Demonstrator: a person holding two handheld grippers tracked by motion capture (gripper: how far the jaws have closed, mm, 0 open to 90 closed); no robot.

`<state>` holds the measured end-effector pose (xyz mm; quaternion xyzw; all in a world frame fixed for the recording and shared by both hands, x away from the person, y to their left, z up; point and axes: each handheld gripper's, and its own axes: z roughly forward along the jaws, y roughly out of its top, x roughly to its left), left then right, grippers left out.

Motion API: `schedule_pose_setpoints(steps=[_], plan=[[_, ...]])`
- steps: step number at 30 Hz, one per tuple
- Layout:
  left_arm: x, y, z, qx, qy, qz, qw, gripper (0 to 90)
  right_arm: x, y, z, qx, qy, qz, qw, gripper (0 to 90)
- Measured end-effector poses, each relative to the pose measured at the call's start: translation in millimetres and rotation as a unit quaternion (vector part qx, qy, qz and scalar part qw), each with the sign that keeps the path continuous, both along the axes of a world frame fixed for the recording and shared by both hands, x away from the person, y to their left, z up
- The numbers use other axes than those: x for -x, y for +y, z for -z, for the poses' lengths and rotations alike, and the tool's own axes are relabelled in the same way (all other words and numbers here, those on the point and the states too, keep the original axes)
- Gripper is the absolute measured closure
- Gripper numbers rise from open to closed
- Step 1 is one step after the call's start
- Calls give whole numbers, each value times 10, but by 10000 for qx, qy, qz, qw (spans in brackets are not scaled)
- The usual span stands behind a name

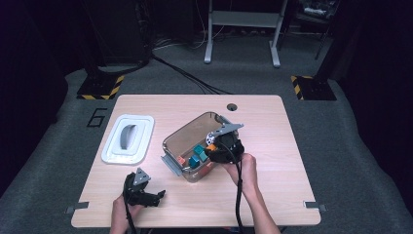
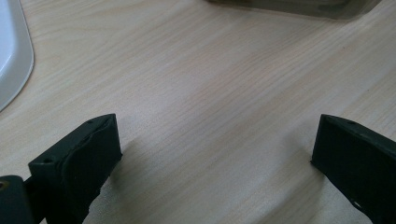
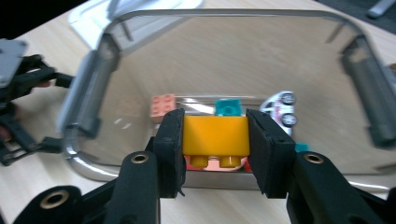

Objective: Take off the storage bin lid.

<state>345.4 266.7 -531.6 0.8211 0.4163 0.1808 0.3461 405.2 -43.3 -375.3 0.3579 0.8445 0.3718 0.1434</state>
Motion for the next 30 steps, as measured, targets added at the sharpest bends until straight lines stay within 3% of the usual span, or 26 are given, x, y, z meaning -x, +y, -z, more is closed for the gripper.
schedule_pose_setpoints(steps=[22, 28, 30], plan=[[0, 0, 1, 0, -6, 3, 10000, 11, 109, 285, 164, -58, 421, -679, 9968, 569], [0, 0, 0, 0, -2, 0, 10000, 11, 116, 208, 148, -150, 422, -589, 9973, 390], [0, 0, 0, -1, -2, 1, 10000, 11, 127, 161, 136, -155, 311, -535, 9980, 313]])
